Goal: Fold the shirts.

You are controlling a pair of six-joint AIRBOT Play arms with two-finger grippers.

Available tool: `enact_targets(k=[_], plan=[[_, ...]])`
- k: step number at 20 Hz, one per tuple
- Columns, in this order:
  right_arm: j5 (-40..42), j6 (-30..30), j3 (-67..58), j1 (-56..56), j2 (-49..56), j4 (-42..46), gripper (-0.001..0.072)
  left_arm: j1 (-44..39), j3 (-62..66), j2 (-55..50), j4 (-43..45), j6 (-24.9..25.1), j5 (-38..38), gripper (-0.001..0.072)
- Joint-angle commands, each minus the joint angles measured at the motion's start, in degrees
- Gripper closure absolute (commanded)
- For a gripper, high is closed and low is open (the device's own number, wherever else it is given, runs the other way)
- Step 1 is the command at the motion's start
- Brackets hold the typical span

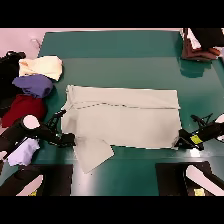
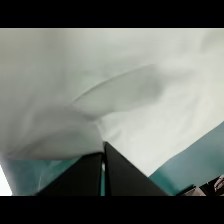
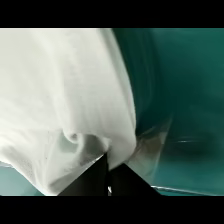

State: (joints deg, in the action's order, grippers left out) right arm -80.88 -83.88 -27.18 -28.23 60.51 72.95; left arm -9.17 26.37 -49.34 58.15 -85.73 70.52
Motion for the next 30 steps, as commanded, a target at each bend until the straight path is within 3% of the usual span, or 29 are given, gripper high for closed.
enact_targets(k=[1, 5, 7, 9, 13, 17, 23, 26, 27, 28, 29, 30], plan=[[-3.74, 0.02, 0.35, 2.82, -5.44, 6.19, 0.0696, -0.02, 0.00, 7.74, 3.48, -4.26, 6.60, 0.0686], [-11.13, -0.02, -0.33, 2.80, -17.84, 11.30, 0.0697, -0.02, 0.33, 21.86, 3.15, -10.75, 18.12, 0.0684], [-11.61, -1.18, -3.91, 2.80, -22.01, 10.43, 0.0697, 0.00, 2.93, 23.58, 2.75, -11.96, 18.78, 0.0684], [-10.78, -1.20, -8.96, 2.82, -22.95, 7.41, 0.0698, 0.00, 6.86, 22.14, 3.13, -11.67, 14.58, 0.0684], [-4.92, -1.18, -18.53, 5.38, -14.64, 0.61, 0.0698, 0.00, 14.53, 10.34, 4.55, -6.75, -0.66, 0.0684], [1.27, -2.08, -29.33, 12.48, -1.68, 0.11, 0.0698, 1.49, 25.53, -5.44, 9.09, -6.75, -10.29, 0.0683], [2.14, -2.73, -43.87, 13.51, 15.65, 0.04, 0.0698, 7.13, 32.09, -16.44, 8.90, -6.73, -17.73, 0.0683], [2.86, -2.69, -46.69, 13.49, 20.83, -2.23, 0.0696, 7.08, 32.09, -20.63, 5.44, -2.47, -19.06, 0.0682], [3.48, -2.62, -47.34, 13.49, 22.14, -3.52, 0.0682, 7.08, 32.09, -22.23, 3.76, -2.27, -19.76, 0.0682], [4.35, -2.60, -47.71, 13.49, 22.99, -4.63, 0.0468, 7.08, 32.09, -23.39, 2.80, -2.29, -20.33, 0.0679], [4.98, -1.90, -48.06, 13.46, 23.50, -6.27, 0.0248, 7.08, 32.09, -23.63, 2.73, -2.29, -20.63, 0.0492], [5.01, 0.42, -48.76, 13.07, 23.74, -7.63, 0.0231, 7.08, 32.48, -23.63, 2.80, -2.32, -20.50, 0.0124]])
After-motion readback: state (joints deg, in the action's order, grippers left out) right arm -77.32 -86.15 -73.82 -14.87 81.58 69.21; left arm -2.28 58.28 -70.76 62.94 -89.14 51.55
